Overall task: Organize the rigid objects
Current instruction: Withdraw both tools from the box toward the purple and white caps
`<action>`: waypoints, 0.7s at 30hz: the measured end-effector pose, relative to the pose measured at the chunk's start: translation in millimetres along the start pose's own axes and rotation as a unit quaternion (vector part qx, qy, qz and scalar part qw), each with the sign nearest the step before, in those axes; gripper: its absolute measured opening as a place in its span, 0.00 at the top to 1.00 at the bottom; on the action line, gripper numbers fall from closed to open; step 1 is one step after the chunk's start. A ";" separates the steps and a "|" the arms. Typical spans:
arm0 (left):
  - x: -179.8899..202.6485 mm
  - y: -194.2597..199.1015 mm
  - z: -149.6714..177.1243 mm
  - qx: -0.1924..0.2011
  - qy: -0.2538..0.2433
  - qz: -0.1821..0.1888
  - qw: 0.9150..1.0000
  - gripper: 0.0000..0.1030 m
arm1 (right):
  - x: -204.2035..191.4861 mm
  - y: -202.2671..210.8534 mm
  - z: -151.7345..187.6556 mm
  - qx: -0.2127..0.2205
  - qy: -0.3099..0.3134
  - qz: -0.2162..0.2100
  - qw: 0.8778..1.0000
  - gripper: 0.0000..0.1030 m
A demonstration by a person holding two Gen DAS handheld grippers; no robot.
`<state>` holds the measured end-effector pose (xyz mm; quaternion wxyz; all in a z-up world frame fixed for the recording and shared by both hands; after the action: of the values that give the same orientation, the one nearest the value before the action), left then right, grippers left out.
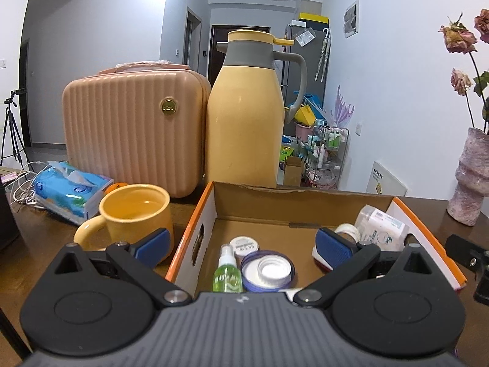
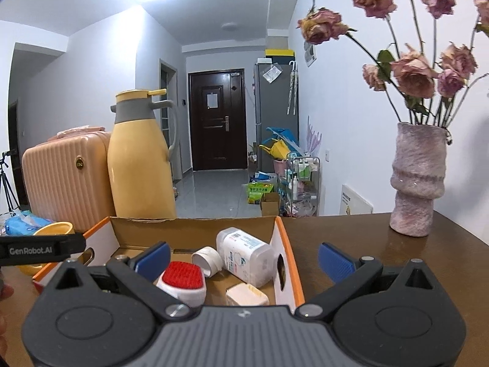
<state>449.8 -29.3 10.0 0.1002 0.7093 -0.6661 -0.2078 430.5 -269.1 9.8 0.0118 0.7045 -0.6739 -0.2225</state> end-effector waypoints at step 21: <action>6.4 69.1 42.7 -0.009 0.001 0.016 1.000 0.00 | 10.4 79.2 42.2 0.006 0.006 0.008 1.000 0.00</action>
<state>369.2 -36.3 -0.2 0.1109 0.6982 -0.6750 -0.2114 341.7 -274.3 -6.2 0.0135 0.7008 -0.6803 -0.2142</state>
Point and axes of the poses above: each gripper's, at about its wrist camera, not at the fingertips, and y roughly against the way its jaws point, x to its right, z to its underside, the point moved 2 cm from there along -y, roughly the way its jaws point, and after that the axes turned 14 degrees about -y, right-handed, at the moved point
